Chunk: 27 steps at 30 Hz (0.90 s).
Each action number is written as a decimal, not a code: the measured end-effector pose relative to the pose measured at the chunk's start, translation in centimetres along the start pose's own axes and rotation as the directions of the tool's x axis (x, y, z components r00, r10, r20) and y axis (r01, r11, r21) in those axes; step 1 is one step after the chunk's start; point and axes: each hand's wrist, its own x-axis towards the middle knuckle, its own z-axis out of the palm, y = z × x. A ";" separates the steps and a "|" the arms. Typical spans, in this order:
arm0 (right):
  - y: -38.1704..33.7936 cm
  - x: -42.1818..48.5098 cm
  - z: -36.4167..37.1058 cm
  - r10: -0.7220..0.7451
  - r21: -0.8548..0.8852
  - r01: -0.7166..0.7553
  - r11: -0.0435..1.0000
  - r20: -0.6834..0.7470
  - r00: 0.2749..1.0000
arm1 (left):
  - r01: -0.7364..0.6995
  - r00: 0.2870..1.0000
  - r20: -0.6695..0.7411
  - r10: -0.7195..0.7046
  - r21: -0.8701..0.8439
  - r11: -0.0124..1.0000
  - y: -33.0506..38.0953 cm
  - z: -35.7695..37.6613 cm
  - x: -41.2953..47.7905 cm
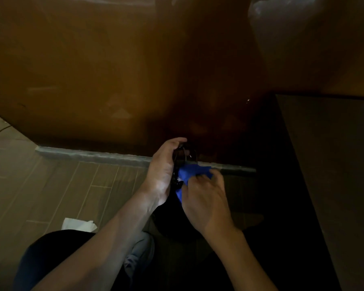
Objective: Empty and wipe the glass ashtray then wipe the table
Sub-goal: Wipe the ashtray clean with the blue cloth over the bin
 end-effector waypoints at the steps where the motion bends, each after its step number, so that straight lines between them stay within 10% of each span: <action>1: 0.4 -0.2 -0.4 0.005 0.094 -0.007 0.996 0.020 1.000 | 0.005 1.000 -0.003 -0.005 -0.022 1.000 0.0 -0.2 0.0; 3: 1.1 -0.5 -1.0 0.092 0.466 -0.120 0.876 0.083 0.992 | 0.013 1.000 0.005 -0.013 -0.076 0.997 -0.1 -0.4 0.0; 6: 1.1 -0.8 -0.6 0.177 0.885 -0.284 0.369 0.233 0.956 | 0.034 0.999 0.047 -0.027 -0.154 0.987 -0.4 -0.5 -0.4; 8: 0.8 -0.8 0.4 0.242 0.943 -0.327 0.064 0.303 0.922 | 0.040 0.998 0.061 -0.031 -0.165 0.985 -0.6 -0.4 -0.6; 10: 0.5 -0.7 1.4 0.242 0.939 -0.343 -0.024 0.339 0.909 | 0.055 0.997 0.067 -0.045 -0.159 0.986 -1.0 -0.2 -0.7; 14: 1.1 -0.2 2.4 0.268 0.921 -0.360 0.149 0.313 0.911 | 0.068 0.995 0.076 -0.062 -0.087 0.994 -2.0 0.2 -0.9; 21: 1.6 0.4 2.7 0.125 0.377 -0.126 0.918 0.028 0.992 | 0.063 0.997 0.049 -0.067 0.073 0.995 -2.5 0.4 -0.8; 24: 0.9 0.1 2.5 0.107 0.219 -0.078 0.972 -0.120 0.987 | 0.055 0.998 0.031 -0.058 0.098 0.994 -2.2 0.3 -0.5; 27: 1.3 -0.1 1.9 0.163 0.425 -0.126 0.897 -0.051 0.985 | 0.042 0.999 -0.002 -0.042 0.077 0.996 -1.9 -0.3 -0.3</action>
